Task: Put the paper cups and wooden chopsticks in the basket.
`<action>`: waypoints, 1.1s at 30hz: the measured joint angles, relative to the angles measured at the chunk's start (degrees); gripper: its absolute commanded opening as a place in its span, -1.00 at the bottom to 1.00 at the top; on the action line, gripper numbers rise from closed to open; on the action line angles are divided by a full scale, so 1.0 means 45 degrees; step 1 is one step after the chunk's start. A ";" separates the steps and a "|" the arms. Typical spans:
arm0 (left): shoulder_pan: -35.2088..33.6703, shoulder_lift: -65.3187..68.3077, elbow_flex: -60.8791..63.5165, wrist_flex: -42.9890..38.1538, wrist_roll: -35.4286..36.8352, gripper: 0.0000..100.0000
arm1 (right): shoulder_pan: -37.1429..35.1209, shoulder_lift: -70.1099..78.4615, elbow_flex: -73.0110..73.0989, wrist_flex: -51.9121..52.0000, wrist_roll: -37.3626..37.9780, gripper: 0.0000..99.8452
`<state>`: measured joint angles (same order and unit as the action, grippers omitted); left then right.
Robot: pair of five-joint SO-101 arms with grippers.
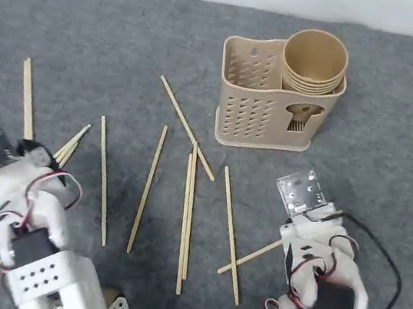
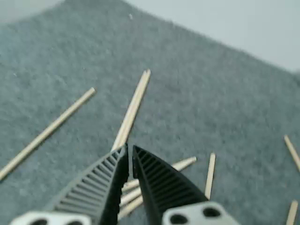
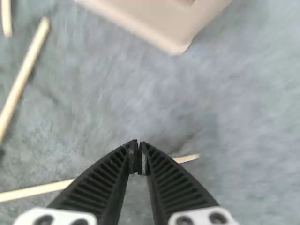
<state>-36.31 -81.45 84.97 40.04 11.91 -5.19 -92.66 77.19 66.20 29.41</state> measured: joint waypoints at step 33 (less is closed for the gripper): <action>0.0840 -0.0020 0.2657 -0.1973 -0.1524 -0.97 | -0.5587 2.0669 -0.9338 -0.5822 -0.3145 -0.72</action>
<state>-32.53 -81.54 96.92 31.16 5.05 -30.33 0.35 35.16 40.00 15.25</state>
